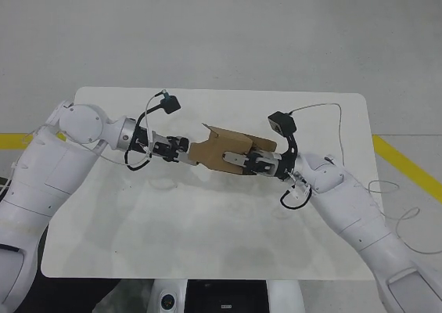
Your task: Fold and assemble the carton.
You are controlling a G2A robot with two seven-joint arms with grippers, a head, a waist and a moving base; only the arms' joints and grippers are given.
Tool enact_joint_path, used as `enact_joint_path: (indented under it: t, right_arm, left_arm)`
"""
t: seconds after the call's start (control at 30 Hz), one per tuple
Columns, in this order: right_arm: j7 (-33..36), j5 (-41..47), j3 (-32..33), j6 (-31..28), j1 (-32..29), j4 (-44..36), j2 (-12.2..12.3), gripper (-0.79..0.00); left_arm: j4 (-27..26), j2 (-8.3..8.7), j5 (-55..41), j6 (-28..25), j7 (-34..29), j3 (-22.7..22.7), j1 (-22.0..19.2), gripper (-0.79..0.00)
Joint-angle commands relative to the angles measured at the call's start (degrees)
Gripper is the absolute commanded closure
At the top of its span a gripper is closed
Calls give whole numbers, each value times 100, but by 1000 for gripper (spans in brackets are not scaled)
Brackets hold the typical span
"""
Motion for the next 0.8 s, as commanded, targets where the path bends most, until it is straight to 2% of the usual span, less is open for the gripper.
enact_joint_path:
  t: [0.0,0.77]
  right_arm:
    - [1,-13,-37,0,6,-7,-21,0]
    - [1,-23,-204,0,90,24,-122,0]
  left_arm:
    - [-5,-10,7,6,-11,11,-13,-785]
    - [-102,-75,32,73,-94,173,-48,-785]
